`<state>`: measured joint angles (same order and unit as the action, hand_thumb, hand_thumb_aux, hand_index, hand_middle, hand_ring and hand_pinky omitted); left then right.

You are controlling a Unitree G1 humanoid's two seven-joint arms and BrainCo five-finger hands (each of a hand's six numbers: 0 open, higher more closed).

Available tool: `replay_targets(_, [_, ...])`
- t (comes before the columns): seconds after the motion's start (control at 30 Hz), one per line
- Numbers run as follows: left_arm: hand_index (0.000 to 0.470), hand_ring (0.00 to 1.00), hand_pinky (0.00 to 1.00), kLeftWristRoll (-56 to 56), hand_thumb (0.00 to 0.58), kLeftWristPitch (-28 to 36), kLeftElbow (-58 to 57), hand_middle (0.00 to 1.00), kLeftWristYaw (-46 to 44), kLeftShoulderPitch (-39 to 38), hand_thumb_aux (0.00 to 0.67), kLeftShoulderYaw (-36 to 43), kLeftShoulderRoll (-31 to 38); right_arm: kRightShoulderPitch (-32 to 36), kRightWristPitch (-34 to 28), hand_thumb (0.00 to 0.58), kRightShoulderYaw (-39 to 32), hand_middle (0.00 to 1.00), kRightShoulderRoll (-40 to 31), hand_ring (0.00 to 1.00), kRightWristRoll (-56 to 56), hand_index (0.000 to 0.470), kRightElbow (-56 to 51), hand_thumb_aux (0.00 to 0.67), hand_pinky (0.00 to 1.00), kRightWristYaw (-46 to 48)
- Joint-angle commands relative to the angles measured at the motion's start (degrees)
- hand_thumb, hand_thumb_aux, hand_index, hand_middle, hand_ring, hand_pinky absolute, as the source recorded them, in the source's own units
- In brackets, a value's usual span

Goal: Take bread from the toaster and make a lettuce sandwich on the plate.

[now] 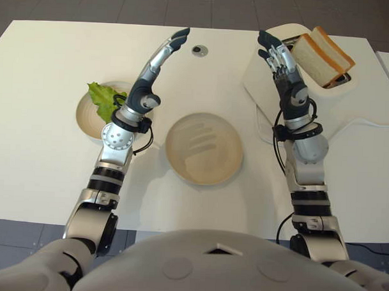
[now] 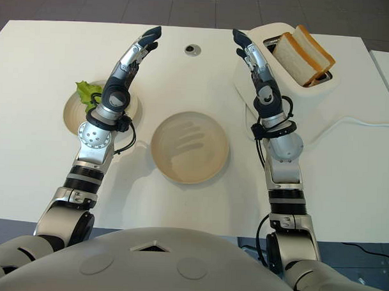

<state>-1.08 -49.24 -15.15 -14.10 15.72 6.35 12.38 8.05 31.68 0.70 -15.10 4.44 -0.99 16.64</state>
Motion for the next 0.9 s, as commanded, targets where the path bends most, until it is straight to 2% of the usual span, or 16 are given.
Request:
replay_targets(0.03, [0.0, 0.0, 0.0, -0.2, 0.0, 0.3, -0.2, 0.0, -0.4, -0.3, 0.0, -0.1, -0.1, 0.5, 0.2, 0.0, 0.6, 0.0, 0.0, 0.0, -0.1, 0.0, -0.5, 0.0, 0.0, 0.0])
replay_targets(0.4, [0.0, 0.0, 0.0, -0.6, 0.0, 0.1, -0.4, 0.0, -0.3, -0.2, 0.0, -0.2, -0.1, 0.5, 0.9, 0.0, 1.2, 0.0, -0.6, 0.0, -1.7, 0.0, 0.7, 0.0, 0.0, -0.9])
replay_targets(0.63, [0.0, 0.0, 0.0, -0.7, 0.0, 0.2, -0.3, 0.0, -0.2, -0.1, 0.0, -0.2, -0.1, 2.8, -1.0, 0.0, 12.6, 0.0, -7.1, 0.0, -11.5, 0.0, 6.9, 0.0, 0.0, -8.8])
replay_targets(0.8, [0.0, 0.0, 0.0, -0.8, 0.0, 0.1, -0.4, 0.0, -0.1, 0.0, 0.0, -0.3, -0.3, 4.9, -5.9, 0.0, 18.7, 0.0, -14.8, 0.0, -22.9, 0.0, -1.8, 0.0, 0.0, -16.6])
replay_targets(0.9, [0.0, 0.0, 0.0, -0.8, 0.0, 0.1, -0.5, 0.0, 0.0, 0.1, 0.0, -0.3, -0.4, 6.6, -8.7, 0.0, 19.1, 0.0, -17.9, 0.0, -24.3, 0.0, -13.0, 0.0, 0.0, -19.5])
